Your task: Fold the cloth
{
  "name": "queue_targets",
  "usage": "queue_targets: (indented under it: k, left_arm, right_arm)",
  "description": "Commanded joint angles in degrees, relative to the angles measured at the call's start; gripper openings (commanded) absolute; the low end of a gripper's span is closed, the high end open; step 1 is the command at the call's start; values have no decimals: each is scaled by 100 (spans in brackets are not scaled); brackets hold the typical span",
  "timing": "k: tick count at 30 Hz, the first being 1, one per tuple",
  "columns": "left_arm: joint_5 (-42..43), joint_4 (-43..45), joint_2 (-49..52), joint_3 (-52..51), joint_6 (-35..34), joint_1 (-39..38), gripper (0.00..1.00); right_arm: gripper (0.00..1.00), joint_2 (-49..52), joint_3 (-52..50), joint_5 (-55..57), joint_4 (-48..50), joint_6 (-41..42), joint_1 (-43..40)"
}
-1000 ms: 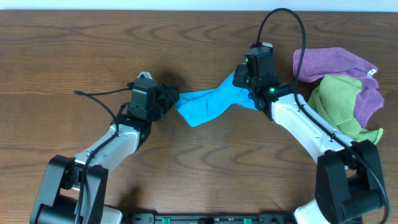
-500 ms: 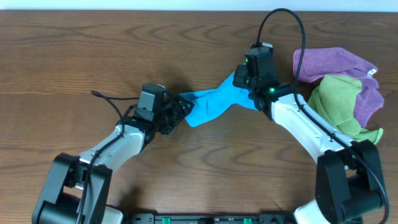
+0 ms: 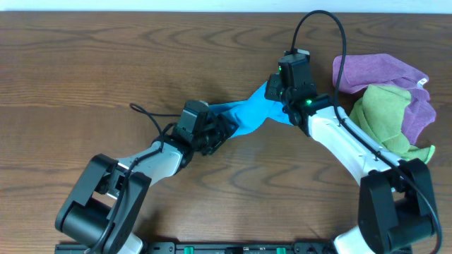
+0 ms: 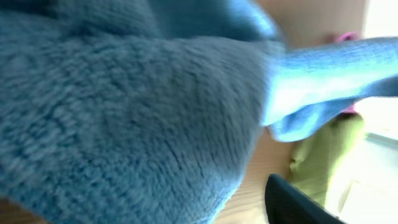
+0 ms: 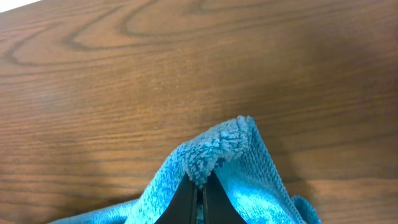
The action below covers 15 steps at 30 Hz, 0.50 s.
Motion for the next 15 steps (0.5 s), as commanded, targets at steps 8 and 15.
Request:
queue_targets:
  k: [8, 15]
  left_arm:
    - [490, 1412, 28, 68, -767, 66, 6]
    - [-79, 1615, 28, 83, -964, 686, 6]
  right_arm:
    - [2, 13, 11, 105, -219, -199, -20]
    - [1, 13, 11, 87, -557, -197, -2]
